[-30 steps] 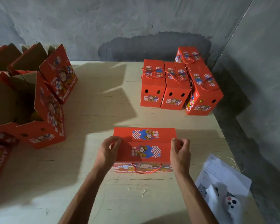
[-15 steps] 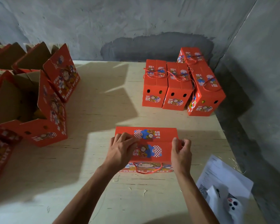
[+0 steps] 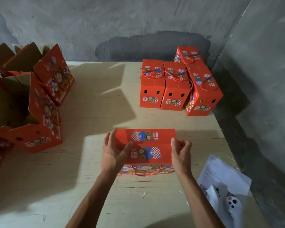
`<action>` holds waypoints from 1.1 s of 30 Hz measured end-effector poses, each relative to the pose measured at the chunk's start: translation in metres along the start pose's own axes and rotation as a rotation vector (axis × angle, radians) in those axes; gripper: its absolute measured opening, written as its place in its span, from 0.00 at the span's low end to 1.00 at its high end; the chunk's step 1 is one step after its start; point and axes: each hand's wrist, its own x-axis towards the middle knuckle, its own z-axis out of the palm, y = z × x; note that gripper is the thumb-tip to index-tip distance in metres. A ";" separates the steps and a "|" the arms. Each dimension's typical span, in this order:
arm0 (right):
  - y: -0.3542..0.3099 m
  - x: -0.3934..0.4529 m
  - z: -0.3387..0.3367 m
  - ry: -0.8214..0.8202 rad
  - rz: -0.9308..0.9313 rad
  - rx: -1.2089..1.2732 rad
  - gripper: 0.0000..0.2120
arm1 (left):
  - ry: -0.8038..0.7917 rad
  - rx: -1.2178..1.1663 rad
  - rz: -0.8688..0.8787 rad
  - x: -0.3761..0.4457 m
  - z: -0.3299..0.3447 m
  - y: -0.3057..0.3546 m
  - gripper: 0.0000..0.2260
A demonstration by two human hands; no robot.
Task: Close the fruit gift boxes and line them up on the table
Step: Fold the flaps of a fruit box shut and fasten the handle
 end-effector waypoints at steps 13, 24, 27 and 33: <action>0.005 0.009 0.000 -0.037 0.013 -0.076 0.15 | 0.037 -0.502 -0.088 -0.003 0.003 -0.011 0.22; 0.004 0.005 0.002 -0.012 0.019 -0.075 0.14 | 0.064 -0.531 -0.069 -0.006 0.003 -0.010 0.18; 0.005 0.006 0.002 -0.024 0.016 -0.112 0.14 | 0.055 -0.558 -0.080 -0.009 0.000 -0.015 0.13; 0.008 0.010 0.000 -0.044 -0.013 -0.158 0.18 | 0.012 -0.633 -0.216 -0.012 0.001 -0.019 0.11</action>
